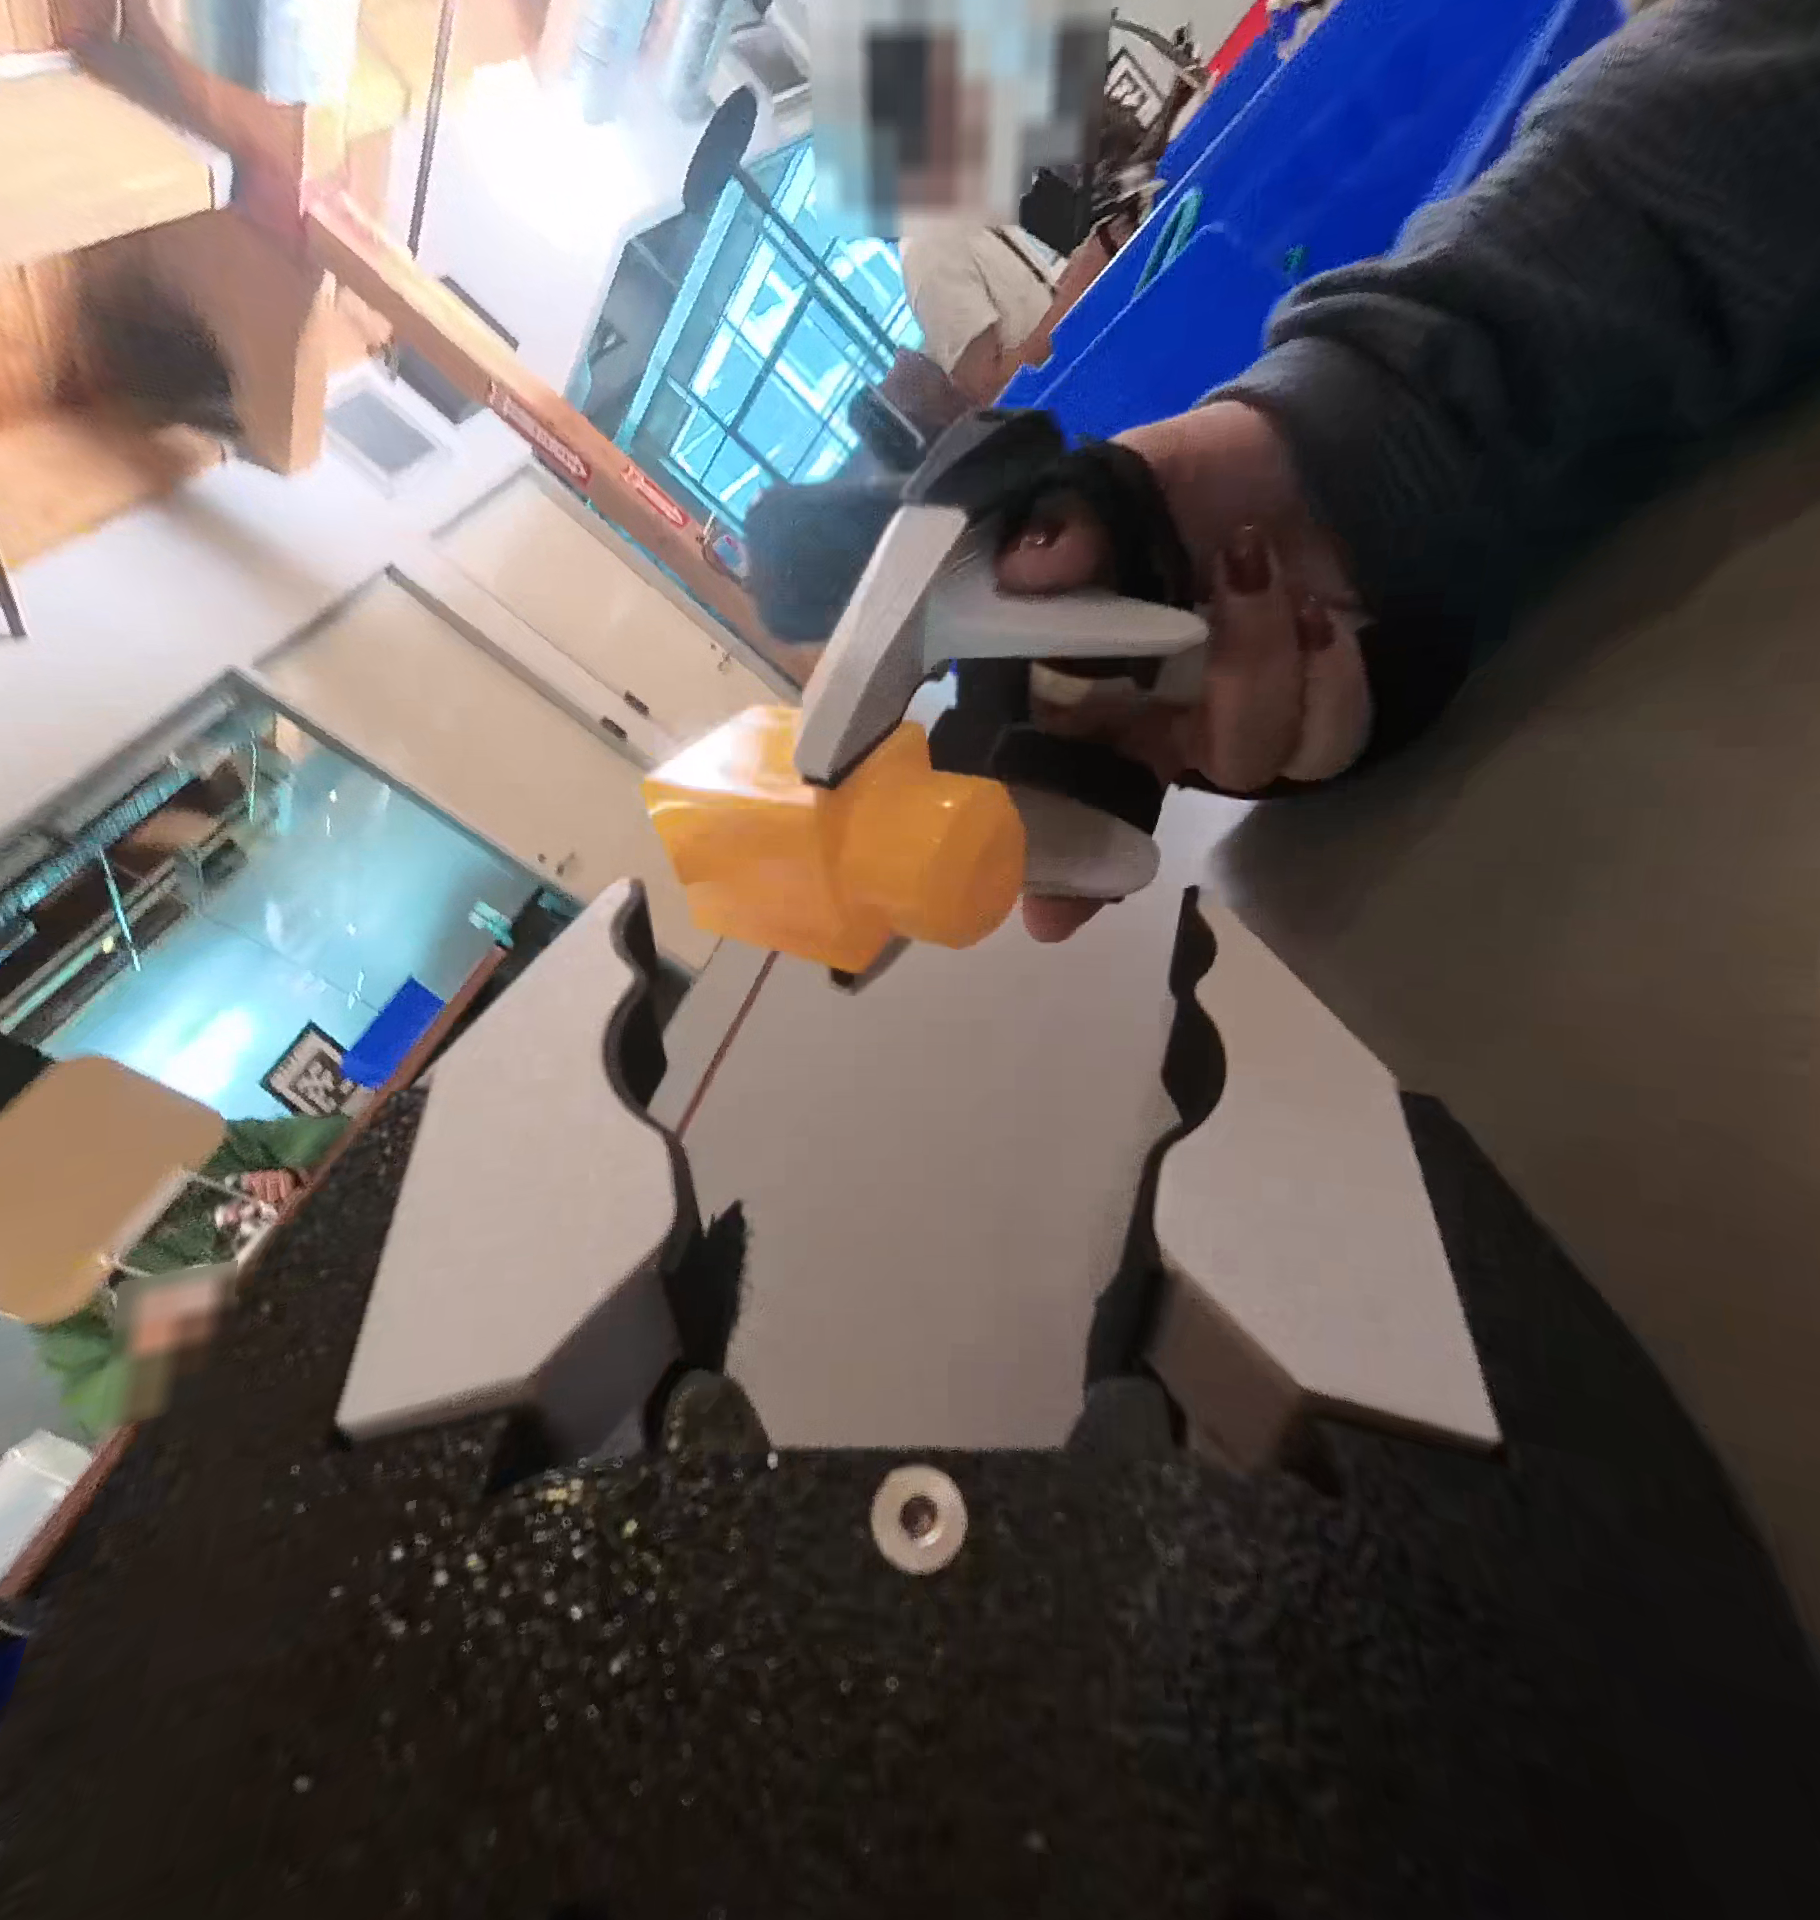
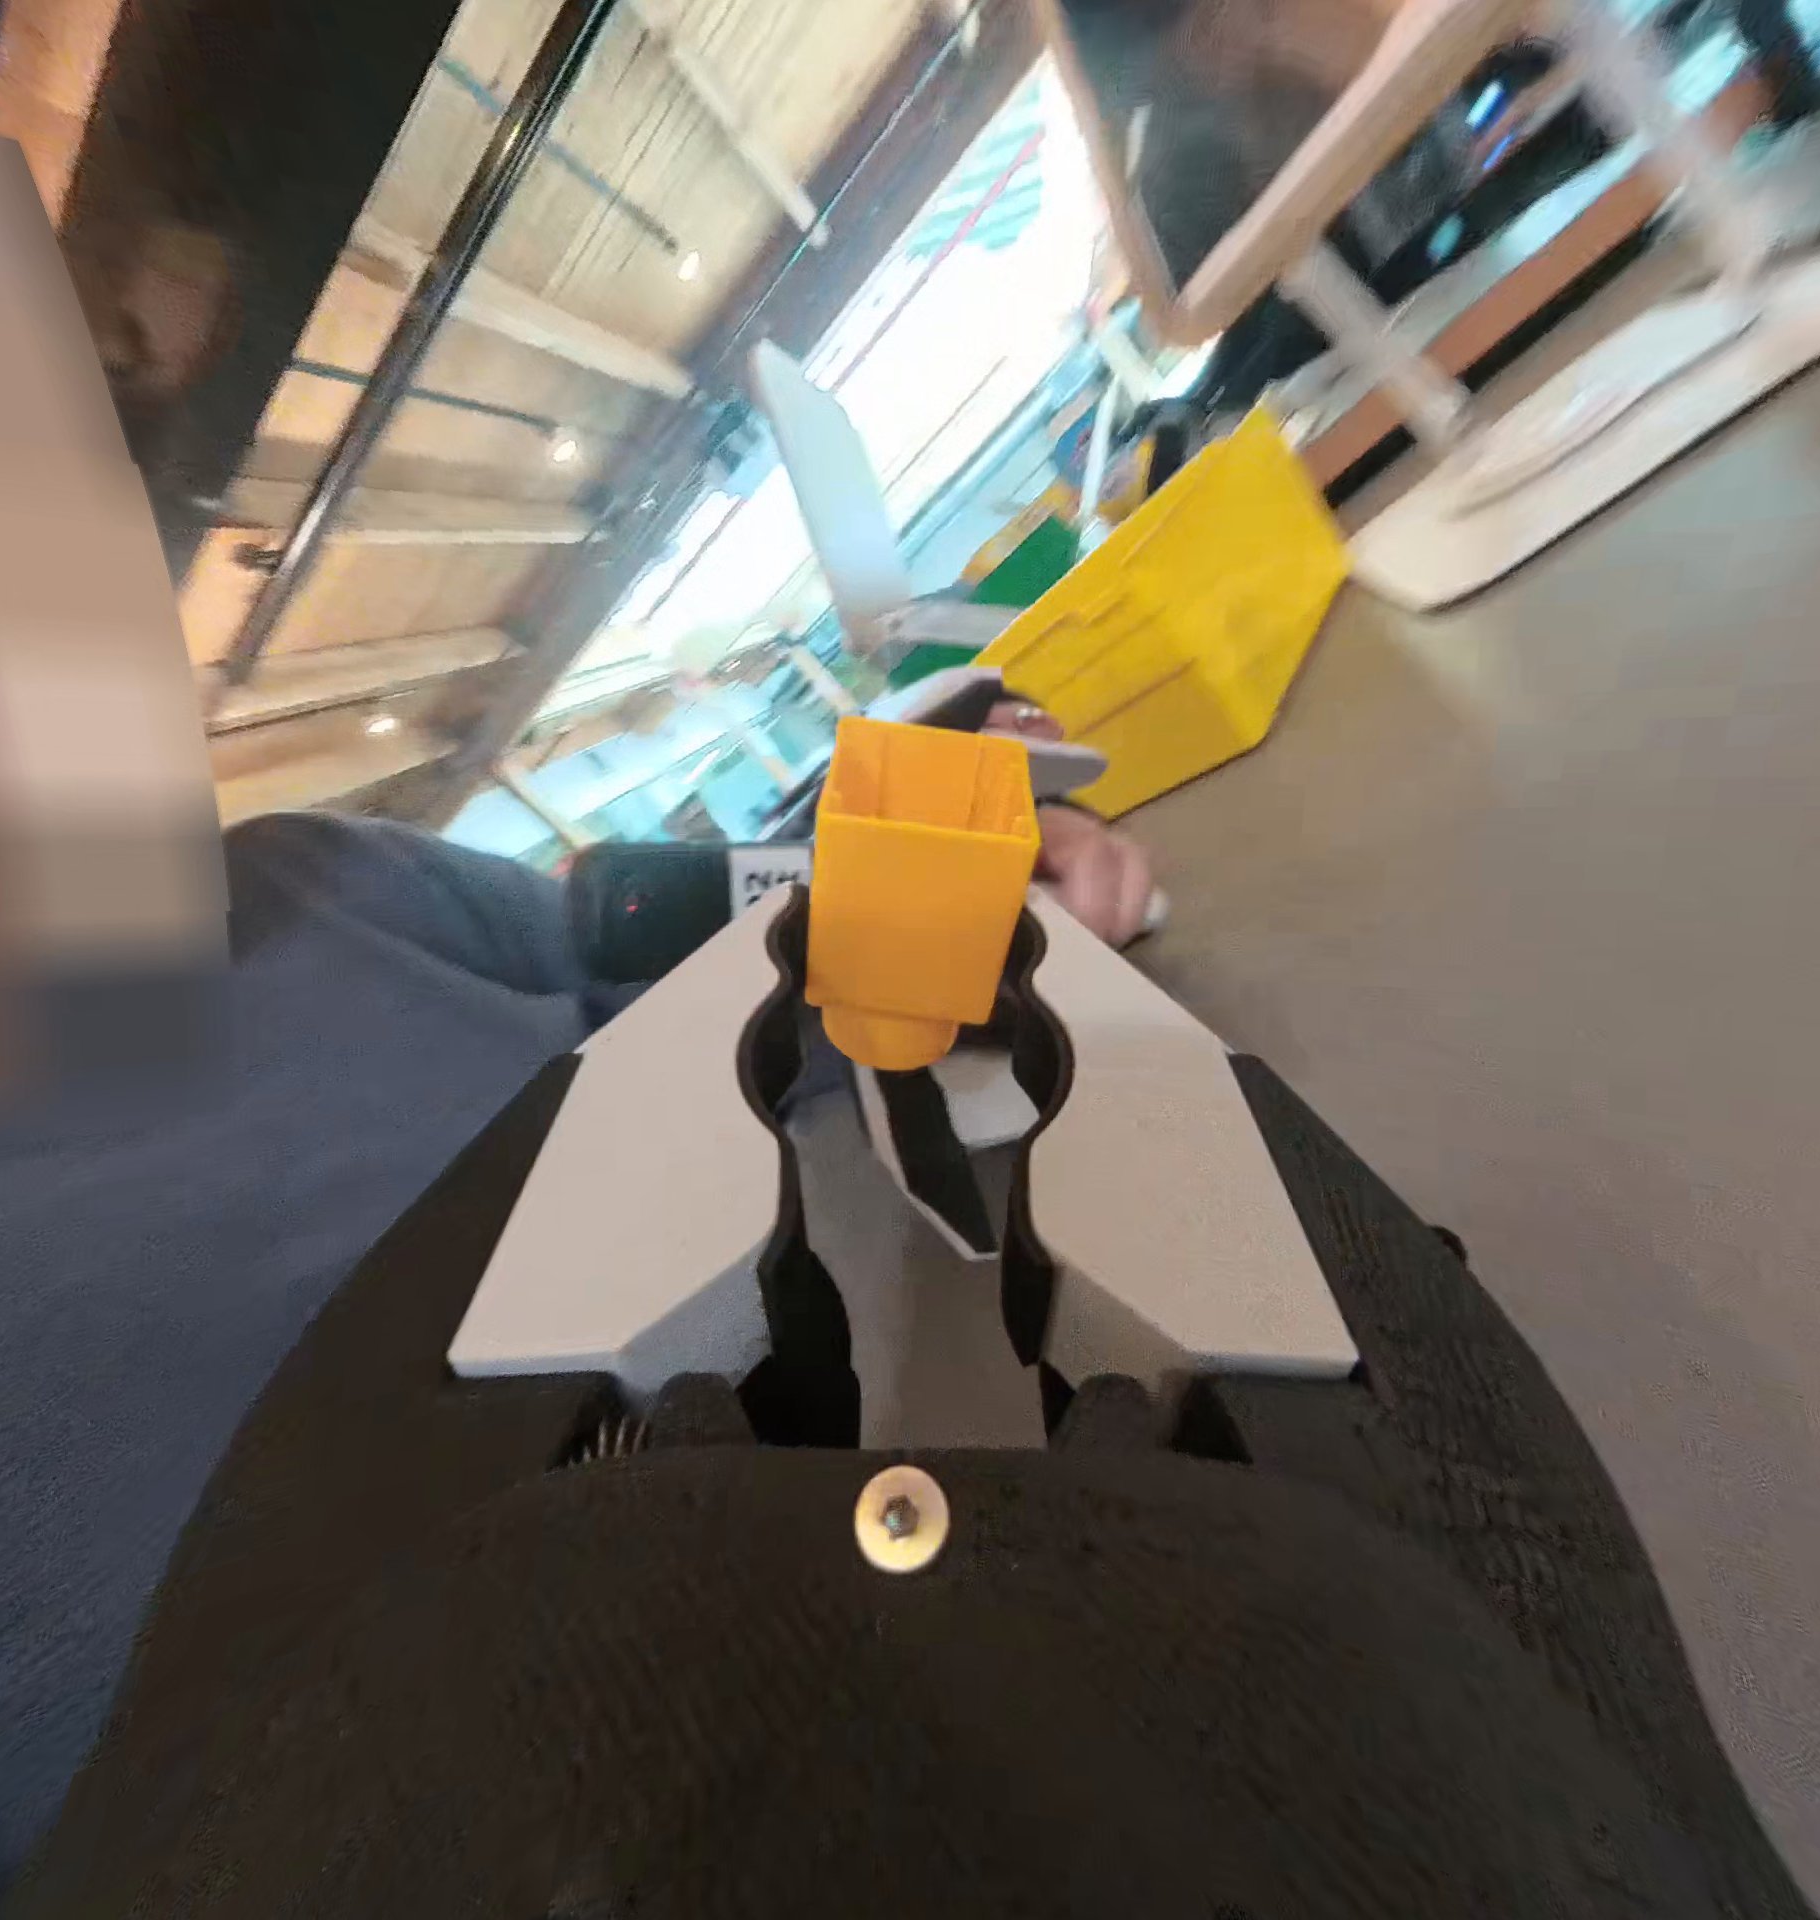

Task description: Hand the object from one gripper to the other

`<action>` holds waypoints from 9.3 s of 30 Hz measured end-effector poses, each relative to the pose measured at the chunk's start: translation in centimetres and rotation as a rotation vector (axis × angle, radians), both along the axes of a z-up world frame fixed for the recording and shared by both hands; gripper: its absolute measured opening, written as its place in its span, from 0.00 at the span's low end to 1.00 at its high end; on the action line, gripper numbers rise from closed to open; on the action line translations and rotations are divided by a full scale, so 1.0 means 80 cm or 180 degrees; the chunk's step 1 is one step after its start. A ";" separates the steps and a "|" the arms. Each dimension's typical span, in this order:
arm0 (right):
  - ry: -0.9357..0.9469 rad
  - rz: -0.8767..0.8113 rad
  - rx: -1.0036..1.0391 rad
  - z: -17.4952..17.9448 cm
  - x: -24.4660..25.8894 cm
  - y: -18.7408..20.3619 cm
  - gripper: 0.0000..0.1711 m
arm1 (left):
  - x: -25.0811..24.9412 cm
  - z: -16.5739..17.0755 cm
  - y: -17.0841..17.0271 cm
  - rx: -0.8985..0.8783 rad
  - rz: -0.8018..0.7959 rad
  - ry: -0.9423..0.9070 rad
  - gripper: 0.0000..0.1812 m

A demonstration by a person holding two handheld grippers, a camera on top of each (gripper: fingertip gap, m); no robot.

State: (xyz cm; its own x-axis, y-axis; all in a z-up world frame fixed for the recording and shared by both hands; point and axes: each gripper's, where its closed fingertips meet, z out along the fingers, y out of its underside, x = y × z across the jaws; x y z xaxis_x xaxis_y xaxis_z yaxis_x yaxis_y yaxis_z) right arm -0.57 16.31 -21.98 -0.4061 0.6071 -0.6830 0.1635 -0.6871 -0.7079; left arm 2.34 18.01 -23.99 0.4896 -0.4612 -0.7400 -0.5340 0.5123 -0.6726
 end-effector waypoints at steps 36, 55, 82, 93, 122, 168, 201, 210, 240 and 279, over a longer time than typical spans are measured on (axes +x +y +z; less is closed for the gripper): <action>0.0396 -0.2288 0.4103 0.024 0.000 0.032 0.40 | -0.054 0.068 0.002 -0.1262 -0.0915 -0.2408 0.39; 0.0427 -0.2387 0.6591 0.008 -0.020 -0.007 0.45 | 0.002 0.045 -0.038 -0.3130 -0.2220 -0.2365 0.39; -0.0122 -0.1648 0.2861 0.001 -0.010 0.034 0.29 | -0.018 0.008 0.004 -0.0282 -0.0047 -0.0293 0.62; -0.0441 -0.0545 0.2275 -0.036 -0.019 -0.015 0.29 | 0.001 -0.001 -0.006 0.0902 0.0289 0.0787 0.46; -0.0442 -0.1342 0.2097 -0.011 -0.031 0.014 0.21 | -0.013 0.014 0.008 -0.0034 0.0271 -0.0249 0.47; -0.1157 -0.3153 0.3911 0.065 0.060 0.101 0.21 | -0.076 0.008 0.063 0.0135 0.1443 -0.0029 0.34; -0.4245 -0.1364 0.2563 -0.029 0.361 0.091 0.26 | -0.064 -0.001 0.065 0.0088 0.1247 0.0037 0.17; -0.1104 -0.2178 0.3358 0.064 0.068 0.060 0.21 | -0.080 0.011 0.068 -0.0236 0.1153 -0.0626 0.17; -0.0471 -0.3441 0.4430 0.010 -0.017 0.104 0.10 | -0.075 0.021 0.051 -0.0442 0.0689 -0.0988 0.00; -0.0658 -0.3551 0.4371 0.005 -0.015 0.122 0.10 | -0.516 -0.077 -0.231 -0.3243 0.2043 0.1188 0.19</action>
State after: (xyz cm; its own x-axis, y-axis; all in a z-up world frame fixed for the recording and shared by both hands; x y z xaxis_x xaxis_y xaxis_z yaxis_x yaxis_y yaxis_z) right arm -1.75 26.05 -21.59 0.5754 0.6307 0.5207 0.2302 0.4860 -0.8431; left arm -38.93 -0.50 -30.14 0.6748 -0.6598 -0.3305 -0.7362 -0.5706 -0.3639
